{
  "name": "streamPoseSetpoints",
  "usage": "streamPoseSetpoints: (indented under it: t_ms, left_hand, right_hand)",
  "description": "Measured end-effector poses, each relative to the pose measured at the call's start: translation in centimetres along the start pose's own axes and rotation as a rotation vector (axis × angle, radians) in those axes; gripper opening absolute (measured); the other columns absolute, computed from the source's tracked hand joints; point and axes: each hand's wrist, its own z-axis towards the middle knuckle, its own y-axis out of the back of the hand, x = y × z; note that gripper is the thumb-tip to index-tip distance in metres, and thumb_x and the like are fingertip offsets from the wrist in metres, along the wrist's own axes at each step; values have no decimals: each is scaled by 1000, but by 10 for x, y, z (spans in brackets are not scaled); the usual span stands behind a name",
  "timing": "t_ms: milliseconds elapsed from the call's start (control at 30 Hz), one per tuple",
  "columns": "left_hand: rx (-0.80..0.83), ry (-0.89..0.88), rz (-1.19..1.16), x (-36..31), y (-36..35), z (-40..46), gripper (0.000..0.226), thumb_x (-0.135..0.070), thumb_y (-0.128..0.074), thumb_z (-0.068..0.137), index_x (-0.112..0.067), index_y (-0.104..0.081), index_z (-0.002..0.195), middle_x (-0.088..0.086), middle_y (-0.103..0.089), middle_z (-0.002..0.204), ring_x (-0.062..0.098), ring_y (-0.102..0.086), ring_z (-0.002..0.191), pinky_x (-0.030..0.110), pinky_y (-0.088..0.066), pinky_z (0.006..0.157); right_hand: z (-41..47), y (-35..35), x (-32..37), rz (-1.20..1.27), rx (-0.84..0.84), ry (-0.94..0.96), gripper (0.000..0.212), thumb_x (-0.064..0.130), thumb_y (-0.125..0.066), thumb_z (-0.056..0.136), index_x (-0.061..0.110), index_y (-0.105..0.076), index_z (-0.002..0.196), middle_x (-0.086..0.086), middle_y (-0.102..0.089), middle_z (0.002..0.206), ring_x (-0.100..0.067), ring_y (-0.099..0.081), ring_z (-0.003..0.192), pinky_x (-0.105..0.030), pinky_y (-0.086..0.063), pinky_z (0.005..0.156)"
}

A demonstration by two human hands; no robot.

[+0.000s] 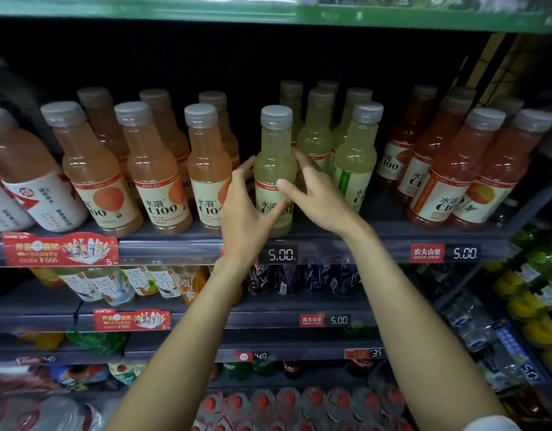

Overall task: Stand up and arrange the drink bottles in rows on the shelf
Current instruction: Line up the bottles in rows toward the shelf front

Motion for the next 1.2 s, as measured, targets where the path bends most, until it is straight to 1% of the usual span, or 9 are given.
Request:
streamPoseSetpoints:
  t_ms: [200, 300, 367, 501, 567, 701, 968, 1068, 1202]
  left_hand:
    - [22, -53, 8, -5, 8, 2, 69, -31, -72, 85, -10, -36, 141, 1, -47, 140, 10, -48, 126, 35, -46, 102]
    - [30, -90, 48, -12, 13, 7, 64, -31, -66, 88, -10, -37, 141, 0, -45, 140, 8, -42, 129, 19, -36, 105]
    - [59, -106, 90, -19, 13, 13, 63, -39, -62, 90, -11, -37, 141, 0, -47, 137, 6, -43, 126, 14, -35, 100]
    - [109, -120, 167, -24, 16, 27, 74, -39, -72, 83, -8, -37, 140, 6, -53, 133, 17, -50, 123, 31, -44, 100]
    - [117, -130, 203, -22, 18, 31, 75, -38, -75, 80, -7, -39, 138, 7, -56, 131, 20, -52, 121, 33, -45, 98]
    - [143, -139, 222, -19, 24, 36, 75, -41, -76, 77, -9, -42, 136, 7, -59, 128, 23, -56, 117, 38, -48, 94]
    - [138, -133, 186, -17, 25, 36, 74, -38, -77, 78, -11, -41, 136, 8, -59, 128, 24, -57, 117, 40, -50, 93]
    - [138, -131, 180, -17, 24, 35, 75, -39, -76, 79, -11, -41, 138, 8, -57, 130, 23, -56, 118, 37, -49, 94]
    - [130, -141, 174, -15, 24, 35, 74, -39, -75, 80, -10, -40, 139, 8, -57, 130, 23, -56, 118, 38, -50, 93]
  right_hand:
    - [1, 0, -1, 11, 16, -17, 61, 33, -53, 95, 21, -23, 148, 4, -46, 143, -11, -43, 131, -38, -36, 110]
    - [-4, 8, 4, 89, 26, -43, 62, 34, -54, 94, 22, -24, 148, 3, -45, 144, -10, -42, 132, -37, -36, 111]
    - [-12, 17, 7, 72, -115, -84, 56, 34, -54, 94, 21, -32, 144, 3, -46, 142, -9, -43, 130, -32, -37, 109]
    - [-16, 32, 11, -230, -482, -61, 32, 17, -55, 92, 17, -55, 125, -4, -60, 119, -11, -59, 100, -33, -51, 91]
    - [-2, 35, 14, -394, -461, -25, 34, 7, -55, 91, 14, -55, 124, -9, -56, 126, -11, -59, 87, -29, -52, 87]
    - [39, 29, 17, -555, -215, -252, 48, 3, -50, 91, 13, -39, 137, -15, -27, 145, -32, -39, 127, -40, -39, 101]
    - [65, 24, 13, -947, -172, -302, 46, 33, -46, 98, 21, -35, 141, -24, -37, 135, -39, -38, 122, -42, -41, 91]
    - [66, 25, 13, -795, -209, -180, 38, 27, -45, 99, 20, -44, 137, -21, -48, 127, -36, -46, 117, -37, -42, 86]
    - [64, 31, 11, -252, -267, -79, 27, 2, -49, 94, 14, -59, 116, -5, -59, 119, -16, -53, 107, -24, -41, 85]
